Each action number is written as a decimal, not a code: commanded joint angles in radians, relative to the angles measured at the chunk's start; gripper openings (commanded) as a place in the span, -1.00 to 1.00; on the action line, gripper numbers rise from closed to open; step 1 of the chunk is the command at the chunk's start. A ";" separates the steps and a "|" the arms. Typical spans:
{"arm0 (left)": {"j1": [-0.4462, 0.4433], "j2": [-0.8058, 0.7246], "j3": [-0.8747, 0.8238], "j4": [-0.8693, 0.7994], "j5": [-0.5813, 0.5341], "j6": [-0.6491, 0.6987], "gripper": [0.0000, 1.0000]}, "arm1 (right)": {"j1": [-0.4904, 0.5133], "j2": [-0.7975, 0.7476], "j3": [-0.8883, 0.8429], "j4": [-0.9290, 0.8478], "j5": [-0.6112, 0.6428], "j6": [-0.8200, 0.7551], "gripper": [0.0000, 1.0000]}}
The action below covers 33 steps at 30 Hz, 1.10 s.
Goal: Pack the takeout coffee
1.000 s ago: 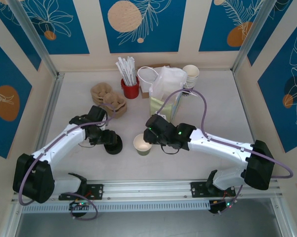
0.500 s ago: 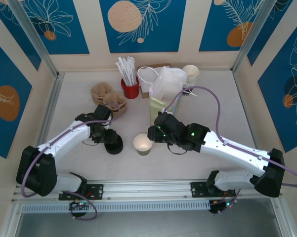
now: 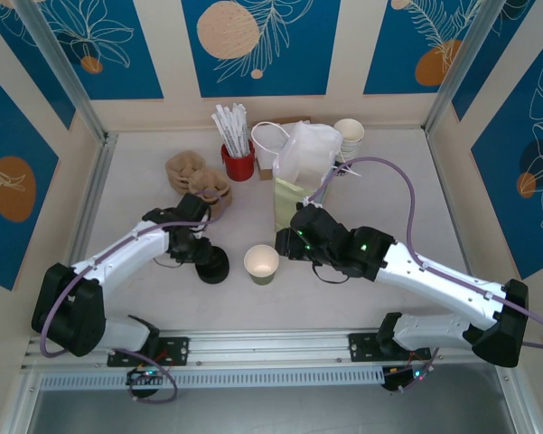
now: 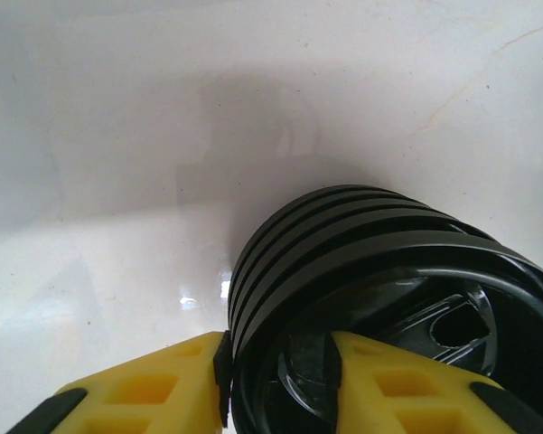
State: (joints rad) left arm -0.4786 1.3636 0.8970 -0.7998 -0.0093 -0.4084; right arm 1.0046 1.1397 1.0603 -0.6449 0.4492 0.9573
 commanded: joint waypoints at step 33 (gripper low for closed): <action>-0.031 -0.188 0.235 -0.216 0.005 -0.030 -0.70 | 0.023 0.149 0.148 0.116 -0.173 0.007 -0.26</action>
State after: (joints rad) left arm -0.4919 1.2083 1.0763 -0.9375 -0.0414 -0.4198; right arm 1.0149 1.2690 1.1660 -0.5499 0.3065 0.9752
